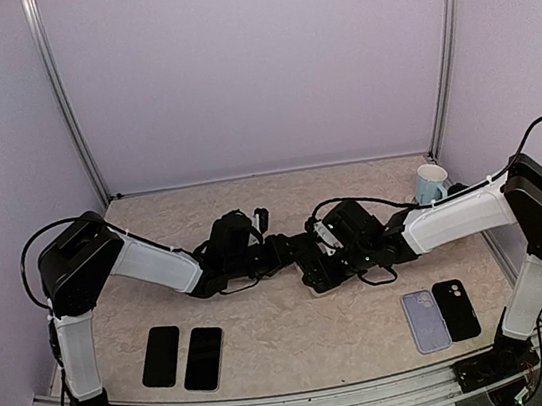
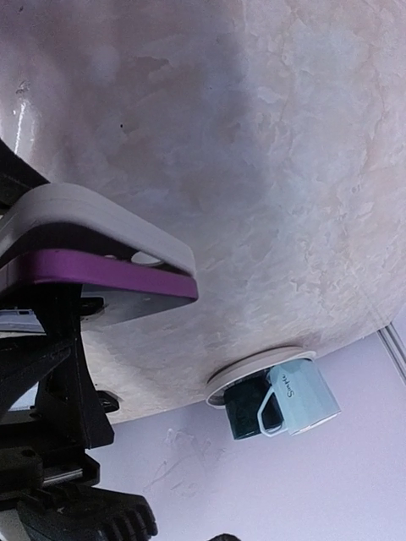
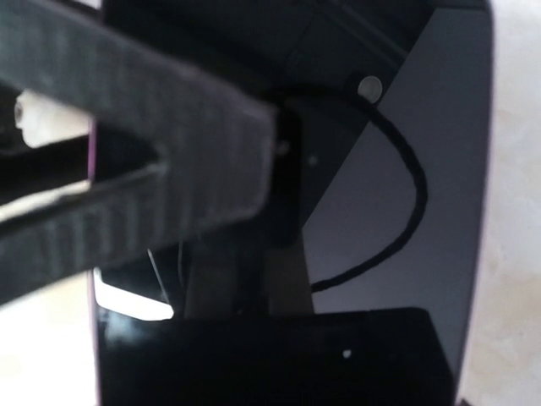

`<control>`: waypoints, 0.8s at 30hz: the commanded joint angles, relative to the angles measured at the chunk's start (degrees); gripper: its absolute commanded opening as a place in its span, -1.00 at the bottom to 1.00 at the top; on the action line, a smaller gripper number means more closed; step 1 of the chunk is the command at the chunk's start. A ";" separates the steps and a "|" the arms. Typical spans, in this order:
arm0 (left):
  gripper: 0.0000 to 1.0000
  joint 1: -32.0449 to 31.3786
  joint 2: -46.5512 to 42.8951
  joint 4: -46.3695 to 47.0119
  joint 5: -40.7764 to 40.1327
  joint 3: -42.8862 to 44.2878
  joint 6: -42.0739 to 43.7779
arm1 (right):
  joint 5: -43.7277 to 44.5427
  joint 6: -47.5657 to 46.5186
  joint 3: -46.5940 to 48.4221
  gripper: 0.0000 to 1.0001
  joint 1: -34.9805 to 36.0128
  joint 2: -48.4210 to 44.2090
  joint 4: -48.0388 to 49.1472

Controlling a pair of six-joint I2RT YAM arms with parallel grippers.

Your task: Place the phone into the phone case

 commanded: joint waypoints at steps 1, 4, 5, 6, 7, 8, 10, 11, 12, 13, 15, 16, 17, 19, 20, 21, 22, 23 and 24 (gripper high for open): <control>-0.17 0.11 1.77 1.62 0.47 1.63 0.31 | -0.73 -0.62 -0.14 -0.30 0.53 -2.04 4.11; -0.34 -0.08 1.97 1.66 0.88 1.56 0.60 | -0.53 -0.71 -0.03 -0.30 0.48 -1.83 4.05; -0.42 -0.07 1.99 1.67 1.01 1.48 0.70 | -0.44 -0.79 -0.03 -0.30 0.49 -1.67 4.00; -0.50 -0.12 2.07 1.58 1.15 1.38 0.83 | -0.41 -0.80 -0.01 -0.30 0.50 -1.49 4.01; -0.62 -0.13 2.08 1.49 1.18 1.25 0.93 | -0.38 -0.78 -0.06 -0.30 0.49 -1.30 4.09; -0.71 -0.13 2.21 1.34 1.21 1.09 1.07 | -0.32 -0.72 -0.19 -0.30 0.49 -1.06 4.10; -0.88 -0.07 2.17 1.06 1.22 0.58 1.64 | -0.03 -0.82 -0.75 -0.28 0.45 -0.55 4.91; -0.93 -0.12 2.17 0.88 1.21 0.36 2.10 | 0.04 -0.89 -1.09 -0.28 0.45 -0.32 5.91; -0.99 -0.13 2.13 0.50 1.21 0.12 2.68 | 0.07 -0.97 -1.32 -0.26 0.45 -0.02 6.28; -1.00 -0.11 2.09 0.09 1.17 -0.06 3.42 | 0.08 -1.07 -1.40 -0.24 0.45 0.29 6.38; -1.00 -0.08 2.00 -1.29 0.57 -0.31 5.52 | 0.03 -1.30 -1.42 -0.04 0.45 0.91 6.28; -1.00 -0.13 1.71 -2.61 0.02 -0.11 7.13 | 0.01 -1.43 -1.55 0.14 0.45 0.83 6.19; -1.00 -0.16 1.42 -4.19 -0.78 0.06 9.46 | -0.06 -1.86 -1.79 0.35 0.45 0.41 6.21; -1.00 -0.70 -0.08 -7.40 -4.00 0.09 16.60 | 0.24 -2.67 -2.86 0.88 0.33 -1.34 6.48; -1.00 -1.27 -0.83 -8.36 -5.91 -0.13 20.16 | 0.11 -3.42 -3.70 0.97 0.09 -2.58 6.74; -1.00 -1.93 -1.94 -8.99 -8.23 -0.54 24.00 | -0.22 -4.24 -4.63 0.98 -0.16 -3.88 7.12; -1.00 -2.58 -2.75 -8.95 -10.17 -1.22 27.49 | -0.82 -5.27 -6.09 0.98 -0.62 -5.43 7.65; -1.00 -3.27 -4.22 -8.43 -12.09 -2.14 31.15 | -3.31 -6.35 -7.25 0.98 -1.06 -7.05 8.54; -1.00 -3.86 -5.36 -7.47 -13.68 -3.32 33.88 | -5.14 -7.65 -8.33 0.98 -1.65 -8.65 9.37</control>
